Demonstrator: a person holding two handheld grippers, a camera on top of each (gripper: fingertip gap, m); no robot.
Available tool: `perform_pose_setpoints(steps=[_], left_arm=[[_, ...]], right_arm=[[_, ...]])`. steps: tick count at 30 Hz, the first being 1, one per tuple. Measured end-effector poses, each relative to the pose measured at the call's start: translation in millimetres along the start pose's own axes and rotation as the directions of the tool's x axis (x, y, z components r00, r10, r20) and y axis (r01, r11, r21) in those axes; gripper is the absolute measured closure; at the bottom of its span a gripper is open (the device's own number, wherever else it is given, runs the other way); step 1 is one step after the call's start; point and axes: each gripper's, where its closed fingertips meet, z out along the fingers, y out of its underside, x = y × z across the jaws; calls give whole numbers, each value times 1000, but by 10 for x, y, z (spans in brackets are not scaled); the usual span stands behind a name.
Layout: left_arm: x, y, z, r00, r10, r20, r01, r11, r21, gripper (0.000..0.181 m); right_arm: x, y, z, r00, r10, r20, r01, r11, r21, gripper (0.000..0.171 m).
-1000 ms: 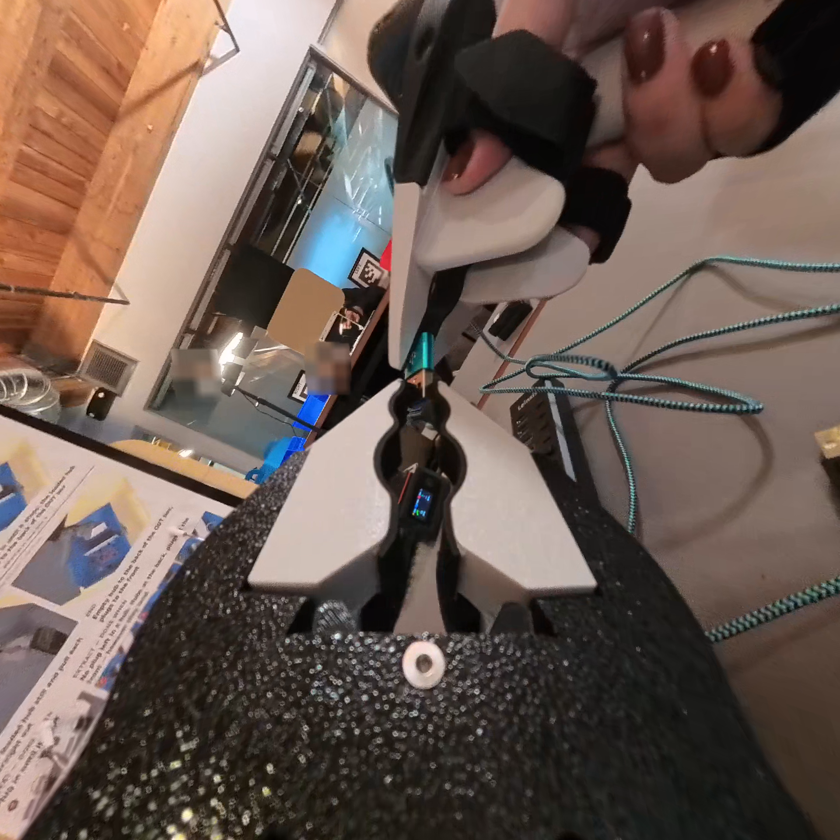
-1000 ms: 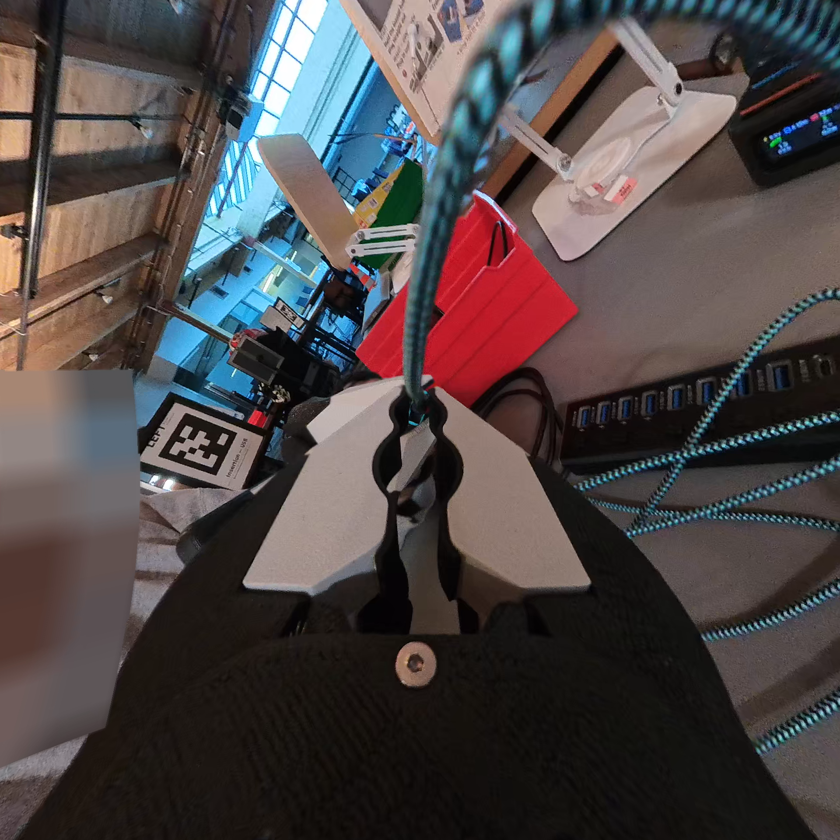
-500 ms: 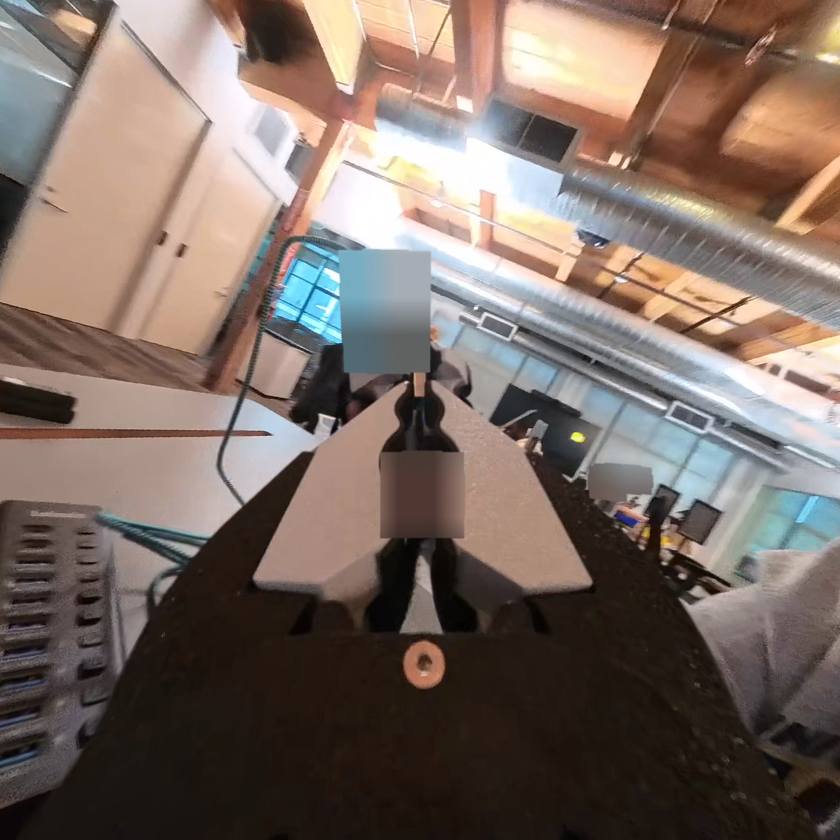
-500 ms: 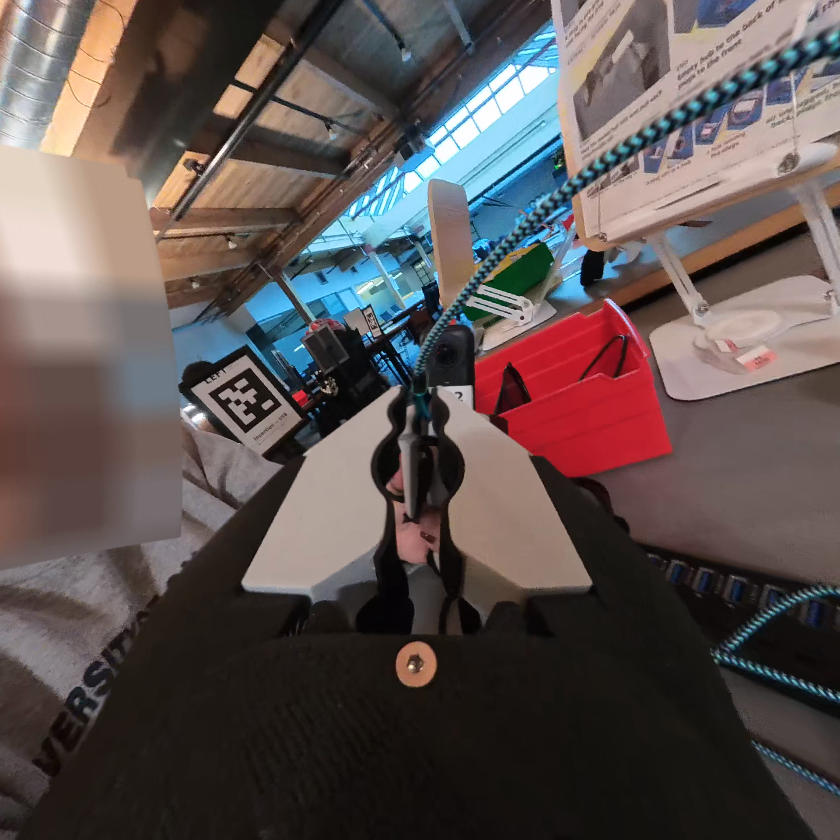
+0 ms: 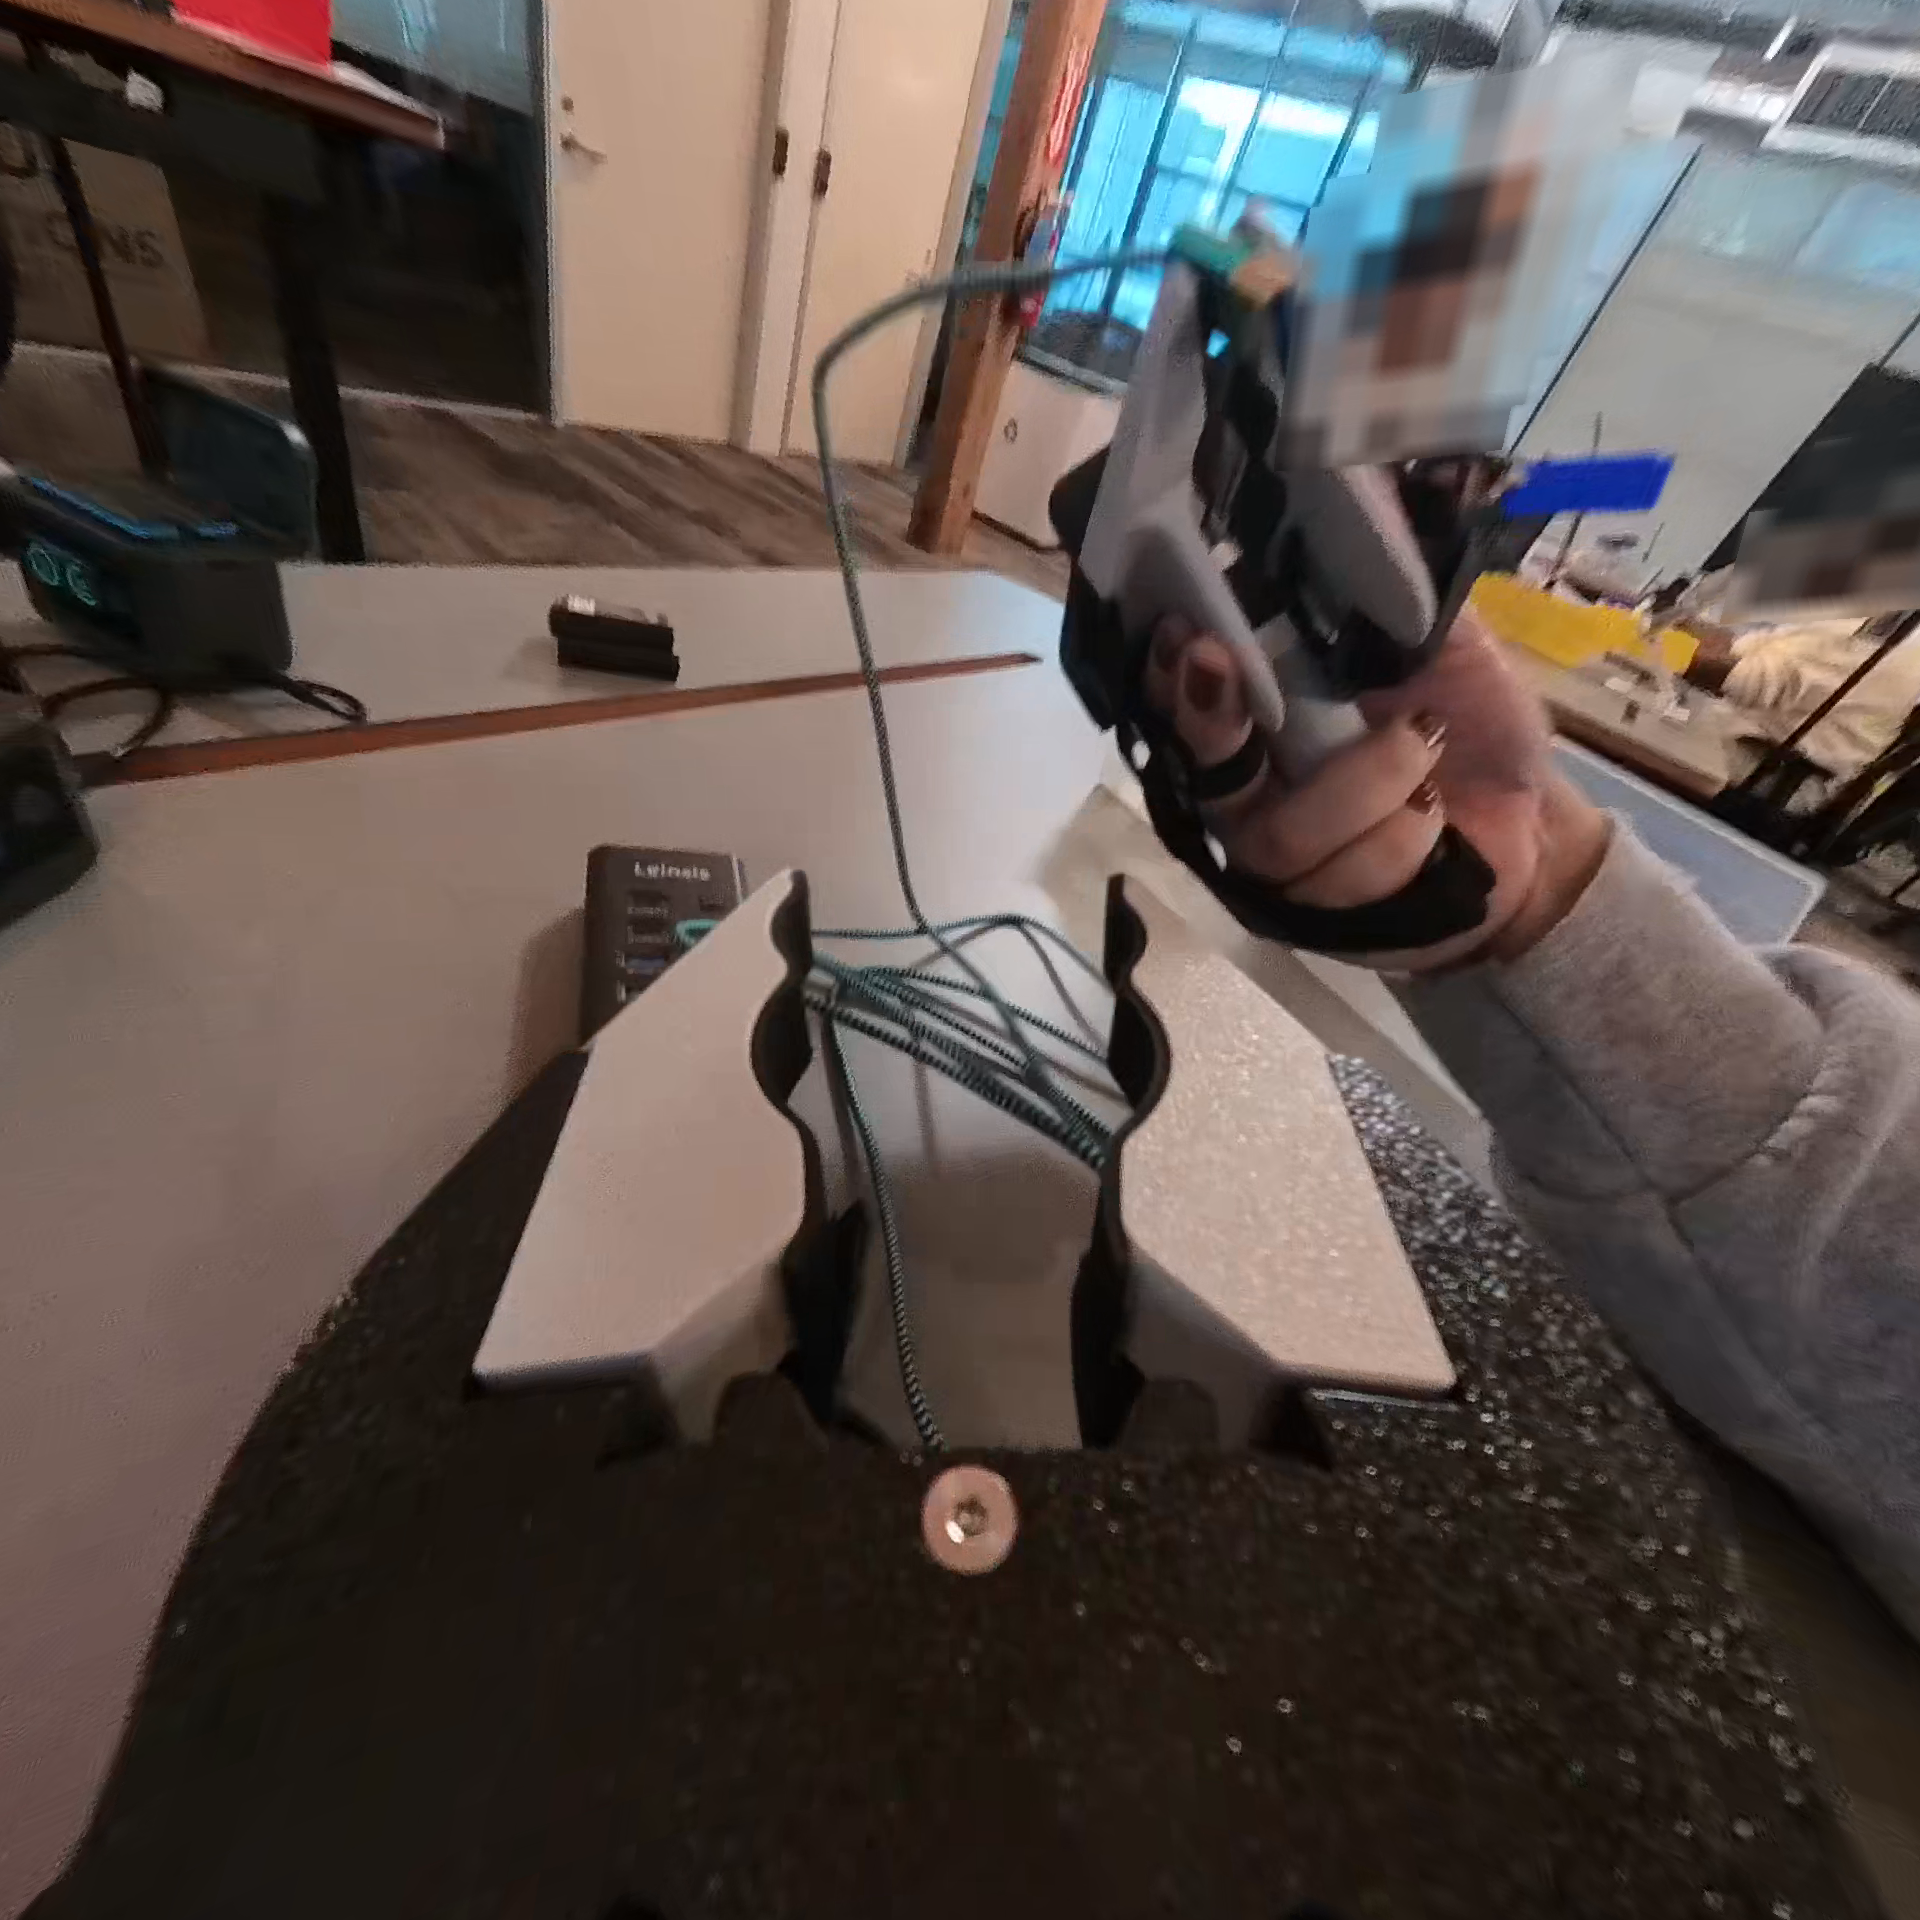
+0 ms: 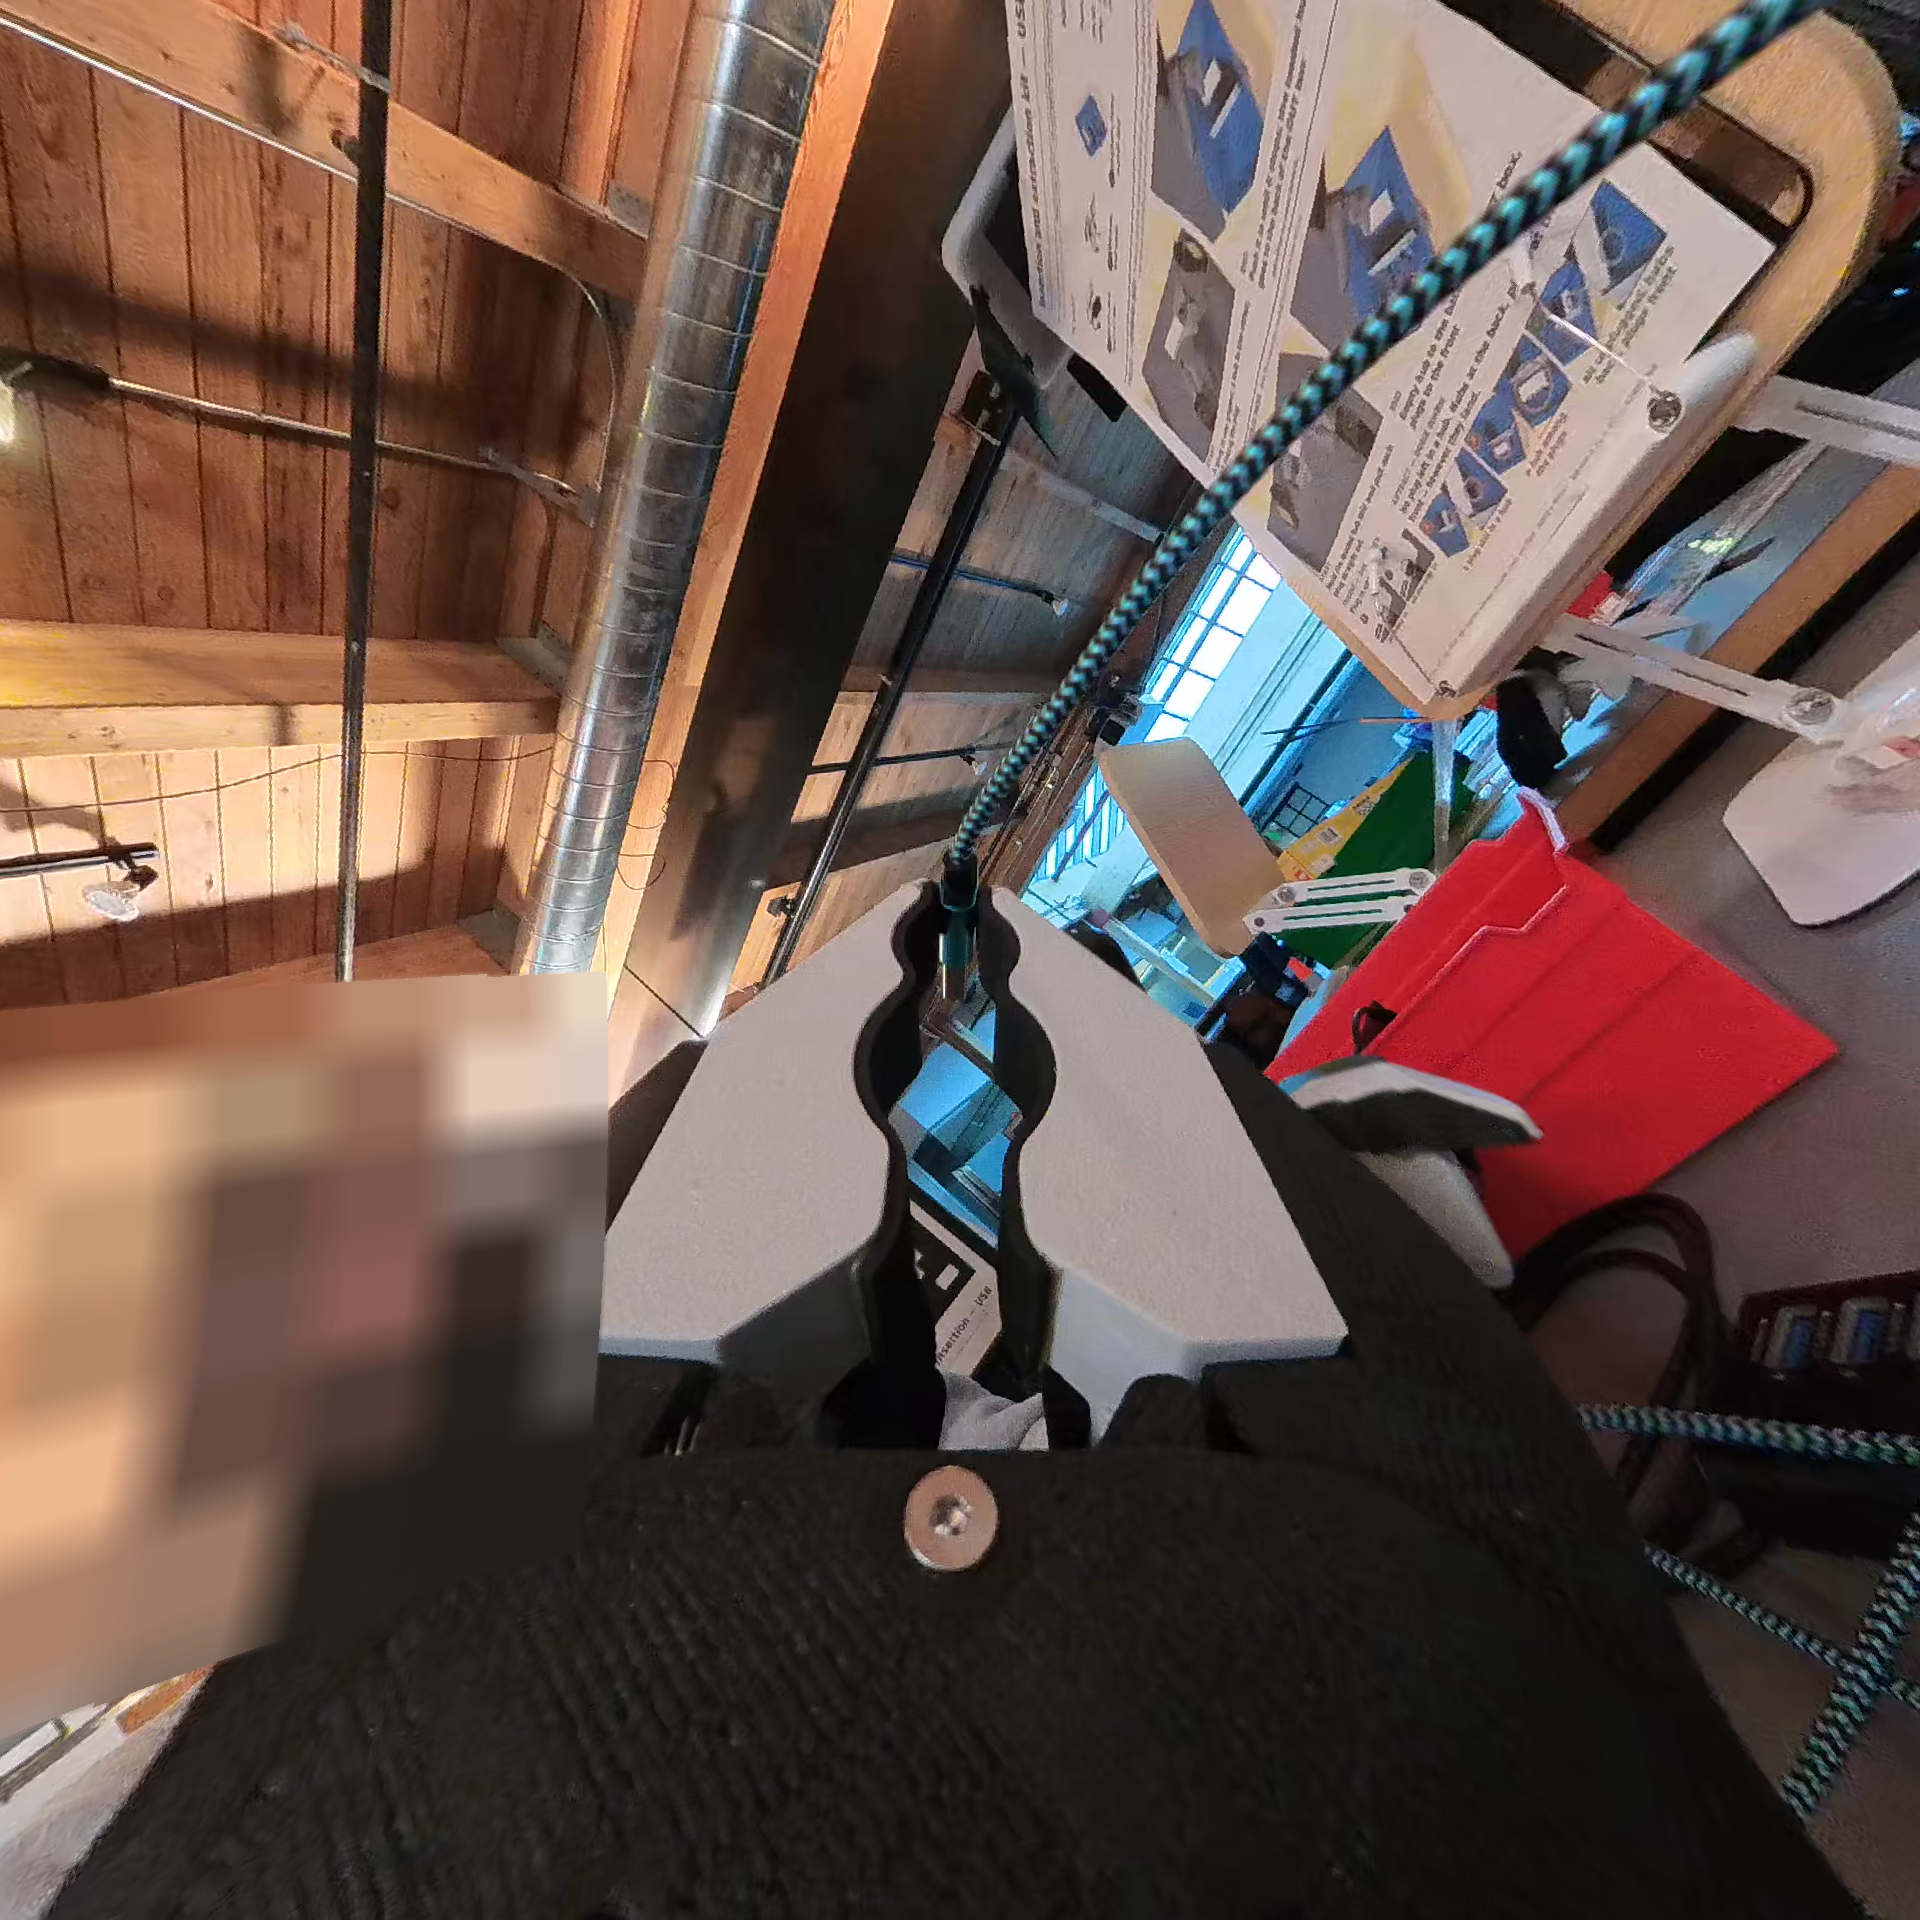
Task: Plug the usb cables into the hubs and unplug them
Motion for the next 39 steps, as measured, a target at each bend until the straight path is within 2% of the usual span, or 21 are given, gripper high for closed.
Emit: perform_pose_setpoints(steps=[2,6,8,9,11,13,16,19,21,22,23,24,26,28,31,33,35,36,37,39], left_arm=[[-26,107,45,999,32,25,-31,998,-53,125],[-58,136,51,996,76,51,-72,995,-72,125],[-130,144,26,992,96,84,-89,992,-86,124],[-189,162,12,988,112,108,-101,989,-104,124],[-308,210,-16,977,141,157,-117,982,-151,122],[-370,246,-23,971,154,181,-121,976,-182,121],[-379,293,-4,969,164,187,-124,970,-207,121],[-391,376,29,967,172,188,-123,962,-245,120],[-411,450,44,964,182,195,-122,951,-283,119],[-416,485,49,962,187,196,-123,946,-301,117],[-417,526,51,962,191,194,-122,939,-321,115],[-422,569,47,961,201,193,-126,931,-344,113],[-468,644,21,950,238,202,-147,912,-384,110],[-495,695,11,946,254,202,-156,900,-406,110],[-483,733,19,948,252,195,-153,896,-416,111],[-484,743,17,943,272,194,-169,890,-425,112],[-488,756,11,938,289,193,-184,884,-431,113],[-490,758,6,935,297,194,-190,881,-434,114],[-492,761,2,932,304,196,-195,878,-437,115],[-492,771,-2,925,322,200,-208,873,-442,115]], right_arm=[[-17,-2,-2,1000,-12,-3,12,1000,-3,167],[-109,-65,-43,998,-59,-33,59,998,13,167],[-191,-154,-93,972,-180,-152,184,983,12,167],[-268,-212,-134,932,-277,-234,283,959,-9,167],[-469,-414,-258,788,-457,-412,476,877,-63,167],[-756,-710,-374,616,-573,-541,612,780,-129,167],[-1184,-1265,-508,272,-673,-688,725,613,-313,167],[-1665,-1766,-432,-64,-717,-694,758,417,-501,167],[-1912,-2030,-334,-299,-707,-641,731,262,-630,167],[-1973,-2100,-262,-362,-703,-612,717,209,-664,167],[-1975,-2141,-182,-388,-710,-588,718,166,-675,167],[-1895,-2163,-137,-381,-719,-582,724,159,-671,167],[-1577,-2083,-105,-266,-744,-613,756,234,-611,167],[-1218,-1863,-103,-138,-758,-637,801,293,-522,167],[-561,-1436,-212,-16,-755,-656,818,367,-443,167],[-101,-1145,-296,95,-744,-661,807,446,-387,167],[285,-899,-343,298,-704,-645,770,577,-274,167],[430,-792,-340,454,-651,-608,715,674,-187,167],[538,-721,-343,613,-561,-556,627,774,-90,167],[679,-706,-399,832,-332,-444,410,908,90,167]])
